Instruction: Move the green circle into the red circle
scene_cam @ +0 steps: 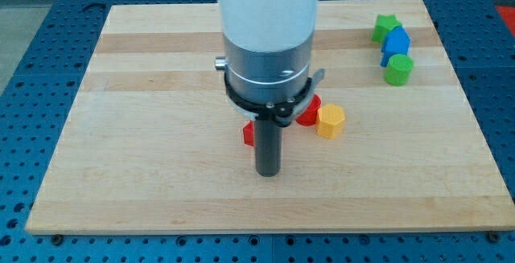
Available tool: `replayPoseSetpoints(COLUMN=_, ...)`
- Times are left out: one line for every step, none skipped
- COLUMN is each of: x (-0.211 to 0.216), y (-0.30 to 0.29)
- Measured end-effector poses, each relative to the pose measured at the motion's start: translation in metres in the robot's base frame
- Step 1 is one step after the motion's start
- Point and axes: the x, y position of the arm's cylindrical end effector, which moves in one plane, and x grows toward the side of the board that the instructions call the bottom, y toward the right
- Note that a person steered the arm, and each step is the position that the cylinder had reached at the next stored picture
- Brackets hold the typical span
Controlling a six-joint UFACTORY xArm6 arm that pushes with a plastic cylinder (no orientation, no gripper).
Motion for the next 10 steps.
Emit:
replayPoseSetpoints(x=-0.015, y=0.0)
replayPoseSetpoints(x=-0.013, y=0.058)
replayPoseSetpoints(x=-0.005, y=0.132)
replayPoseSetpoints(x=-0.005, y=0.202)
replayPoseSetpoints(x=-0.053, y=0.248)
replayPoseSetpoints(x=-0.108, y=0.286)
replayPoseSetpoints(x=-0.159, y=0.306)
replayPoseSetpoints(x=-0.184, y=0.283)
replayPoseSetpoints(x=-0.184, y=0.226)
replayPoseSetpoints(x=-0.182, y=0.169)
